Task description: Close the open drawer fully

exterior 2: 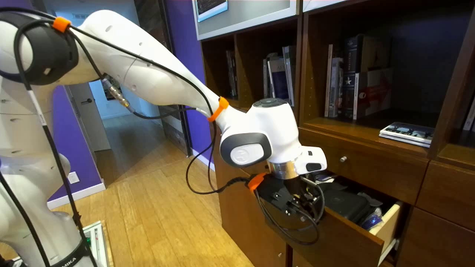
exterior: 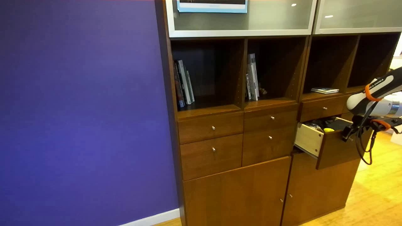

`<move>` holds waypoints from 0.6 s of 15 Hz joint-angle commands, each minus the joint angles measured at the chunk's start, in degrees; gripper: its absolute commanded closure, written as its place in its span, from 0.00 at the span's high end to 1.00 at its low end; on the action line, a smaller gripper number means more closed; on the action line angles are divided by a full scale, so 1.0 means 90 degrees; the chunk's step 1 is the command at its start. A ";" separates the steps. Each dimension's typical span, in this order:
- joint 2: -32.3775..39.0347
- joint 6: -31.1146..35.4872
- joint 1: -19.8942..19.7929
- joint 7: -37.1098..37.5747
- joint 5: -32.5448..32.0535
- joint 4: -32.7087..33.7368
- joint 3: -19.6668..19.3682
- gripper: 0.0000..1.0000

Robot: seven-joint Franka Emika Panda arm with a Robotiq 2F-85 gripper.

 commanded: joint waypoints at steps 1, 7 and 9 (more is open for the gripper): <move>0.0054 0.0071 -0.0053 0.0002 -0.0035 0.0070 0.0101 1.00; 0.0215 0.0170 -0.0060 0.0000 0.0028 0.0262 0.0250 1.00; 0.0215 0.0170 -0.0063 0.0000 0.0029 0.0262 0.0250 1.00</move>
